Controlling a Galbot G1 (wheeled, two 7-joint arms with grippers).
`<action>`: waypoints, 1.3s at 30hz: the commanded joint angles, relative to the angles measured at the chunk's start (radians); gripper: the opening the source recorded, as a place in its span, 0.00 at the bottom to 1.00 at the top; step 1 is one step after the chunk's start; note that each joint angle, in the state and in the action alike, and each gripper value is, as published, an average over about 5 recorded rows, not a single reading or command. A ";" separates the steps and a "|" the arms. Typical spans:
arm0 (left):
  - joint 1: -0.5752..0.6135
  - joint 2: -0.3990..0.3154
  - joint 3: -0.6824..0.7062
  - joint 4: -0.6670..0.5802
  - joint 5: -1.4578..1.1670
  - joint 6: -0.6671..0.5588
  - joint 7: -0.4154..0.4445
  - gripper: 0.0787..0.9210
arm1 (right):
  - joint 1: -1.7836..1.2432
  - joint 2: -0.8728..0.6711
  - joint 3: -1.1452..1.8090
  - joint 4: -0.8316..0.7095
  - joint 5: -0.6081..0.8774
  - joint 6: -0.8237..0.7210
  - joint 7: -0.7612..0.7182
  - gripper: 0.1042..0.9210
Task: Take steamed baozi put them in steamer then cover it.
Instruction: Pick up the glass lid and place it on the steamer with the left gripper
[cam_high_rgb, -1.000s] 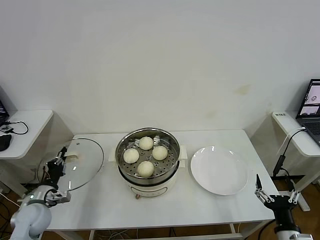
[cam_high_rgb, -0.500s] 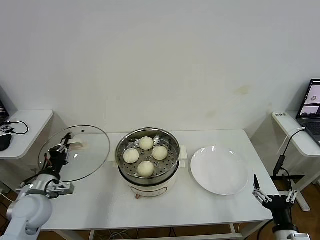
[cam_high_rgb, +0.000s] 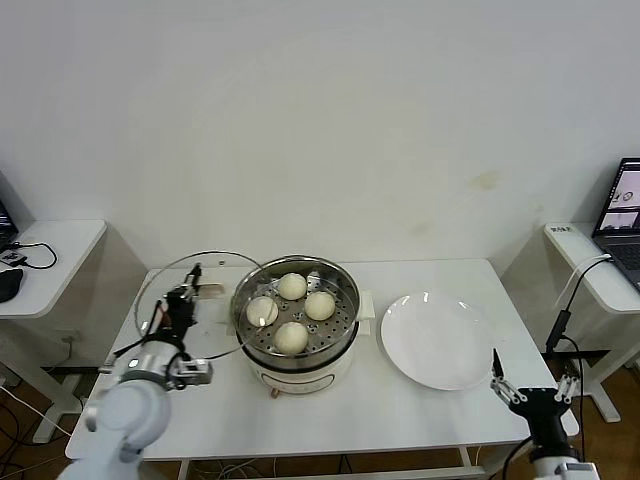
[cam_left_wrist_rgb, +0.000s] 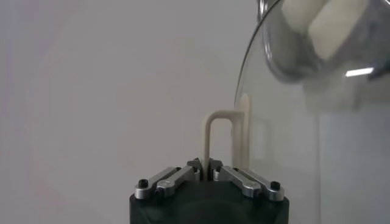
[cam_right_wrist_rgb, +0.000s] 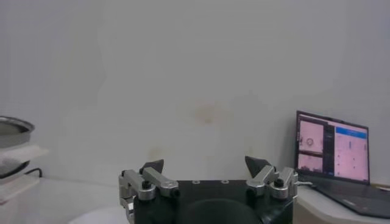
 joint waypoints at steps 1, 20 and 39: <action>-0.089 -0.210 0.164 0.001 0.167 0.060 0.072 0.08 | 0.019 0.001 -0.045 -0.023 -0.064 0.001 0.003 0.88; -0.168 -0.357 0.257 0.112 0.225 0.083 0.069 0.08 | 0.030 0.010 -0.056 -0.059 -0.074 0.013 0.006 0.88; -0.171 -0.397 0.248 0.220 0.322 0.044 0.047 0.08 | 0.026 0.003 -0.053 -0.061 -0.072 0.017 0.003 0.88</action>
